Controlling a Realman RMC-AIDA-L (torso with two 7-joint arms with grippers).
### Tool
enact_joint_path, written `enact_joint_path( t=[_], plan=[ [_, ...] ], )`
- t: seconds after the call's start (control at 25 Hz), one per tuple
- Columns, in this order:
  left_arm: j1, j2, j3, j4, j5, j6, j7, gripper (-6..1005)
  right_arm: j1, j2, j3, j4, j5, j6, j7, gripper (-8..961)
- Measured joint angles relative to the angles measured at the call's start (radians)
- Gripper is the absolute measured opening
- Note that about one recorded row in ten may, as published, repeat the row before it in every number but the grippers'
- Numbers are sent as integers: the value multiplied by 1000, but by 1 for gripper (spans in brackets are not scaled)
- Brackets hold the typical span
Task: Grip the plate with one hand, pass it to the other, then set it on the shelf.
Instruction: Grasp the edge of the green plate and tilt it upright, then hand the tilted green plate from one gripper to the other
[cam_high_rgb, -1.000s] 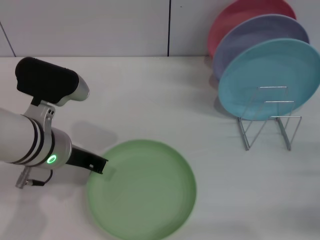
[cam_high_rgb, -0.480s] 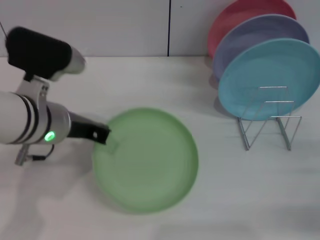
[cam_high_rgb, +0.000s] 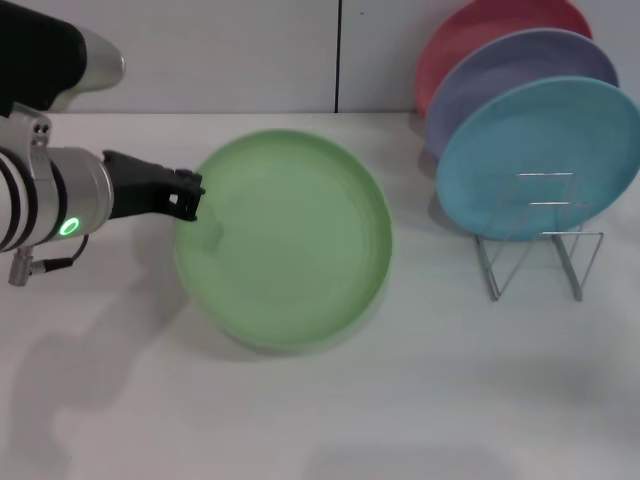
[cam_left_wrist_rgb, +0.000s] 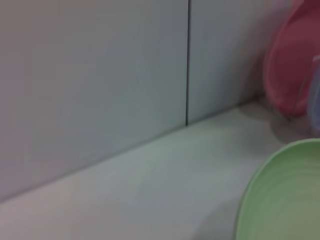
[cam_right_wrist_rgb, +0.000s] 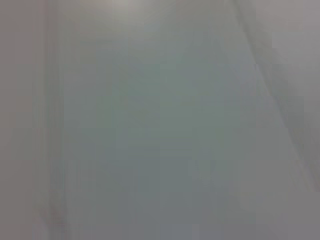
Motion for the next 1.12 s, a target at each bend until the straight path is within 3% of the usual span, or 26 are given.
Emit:
enact_joint_path(
  t=[0.12, 0.16, 0.2, 0.36, 0.48, 0.56, 0.76, 1.12],
  plan=[
    [10, 0, 0, -18, -10, 23, 15, 29, 9, 11, -101, -305, -188, 193, 275, 819],
    [16, 0, 0, -24, -13, 34, 21, 29, 8, 11, -234, -530, -302, 333, 532, 819],
    [21, 0, -1, -26, -14, 45, 29, 28, 8, 11, -234, -530, -302, 333, 532, 819],
    [40, 1, 3, -22, -17, 116, 48, 28, 13, 1, -427, -923, -629, 492, 1030, 819],
    [43, 1, 0, -23, -20, 130, 55, 28, 85, -15, -433, -1116, -967, 424, 1440, 818],
    [45, 1, -3, -21, -26, 148, 65, 28, 159, -23, -427, -1263, -1222, 263, 1754, 818],
    [50, 2, -4, -21, -28, 164, 65, 31, 230, -22, -430, -1400, -1412, 90, 1976, 817],
    [57, 1, 1, -29, -28, 169, 65, 37, 308, -31, -427, -1375, -1570, 16, 2071, 815]
  ],
)
